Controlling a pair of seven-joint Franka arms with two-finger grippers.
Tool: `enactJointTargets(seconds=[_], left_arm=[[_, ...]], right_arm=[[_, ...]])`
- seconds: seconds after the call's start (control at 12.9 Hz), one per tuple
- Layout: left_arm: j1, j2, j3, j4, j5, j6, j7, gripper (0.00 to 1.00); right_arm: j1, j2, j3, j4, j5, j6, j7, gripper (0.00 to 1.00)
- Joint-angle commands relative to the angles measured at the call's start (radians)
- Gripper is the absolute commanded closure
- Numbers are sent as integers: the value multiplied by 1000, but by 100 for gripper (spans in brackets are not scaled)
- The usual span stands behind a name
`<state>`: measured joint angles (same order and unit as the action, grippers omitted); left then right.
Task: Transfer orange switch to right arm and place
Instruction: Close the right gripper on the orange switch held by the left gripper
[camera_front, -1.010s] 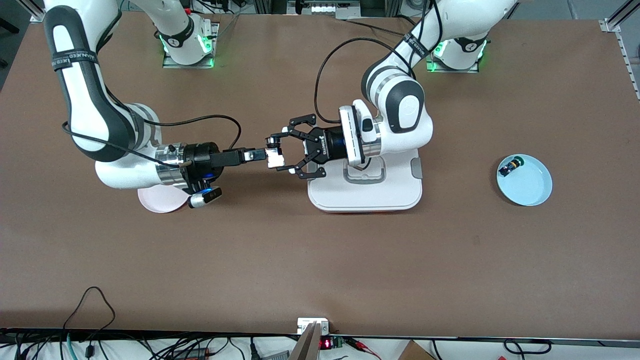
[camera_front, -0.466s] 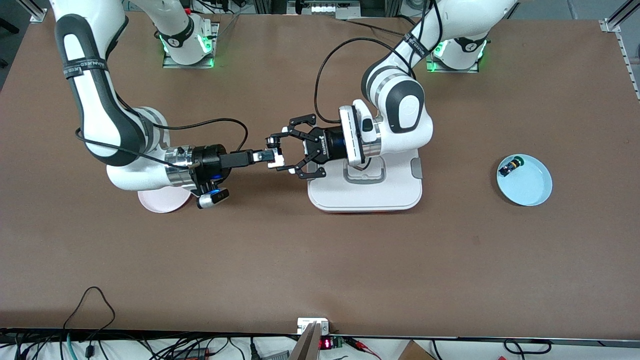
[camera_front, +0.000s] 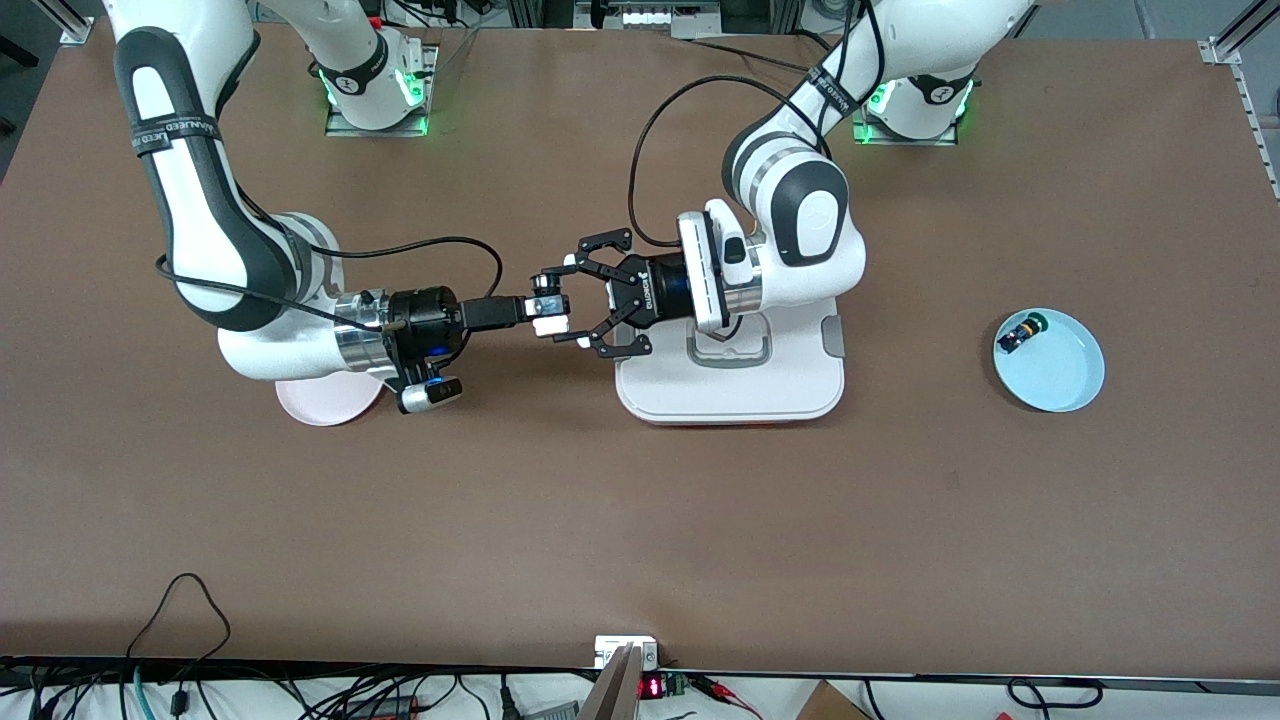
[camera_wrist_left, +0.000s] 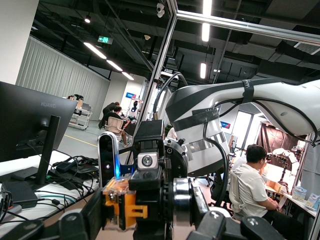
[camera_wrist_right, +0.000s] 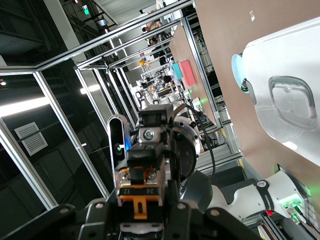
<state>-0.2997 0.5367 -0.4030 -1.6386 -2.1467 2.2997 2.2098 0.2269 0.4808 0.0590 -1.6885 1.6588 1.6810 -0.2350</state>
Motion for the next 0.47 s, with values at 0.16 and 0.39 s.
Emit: enactJointTargets(seconds=[0.16, 0.39], left_arm=[[-6, 8, 1, 29, -27, 10, -5, 100], [14, -12, 1, 25, -24, 7, -22, 0]], right_arm=[[-8, -1, -4, 1, 7, 5, -21, 72], [-8, -1, -4, 1, 7, 5, -38, 76]])
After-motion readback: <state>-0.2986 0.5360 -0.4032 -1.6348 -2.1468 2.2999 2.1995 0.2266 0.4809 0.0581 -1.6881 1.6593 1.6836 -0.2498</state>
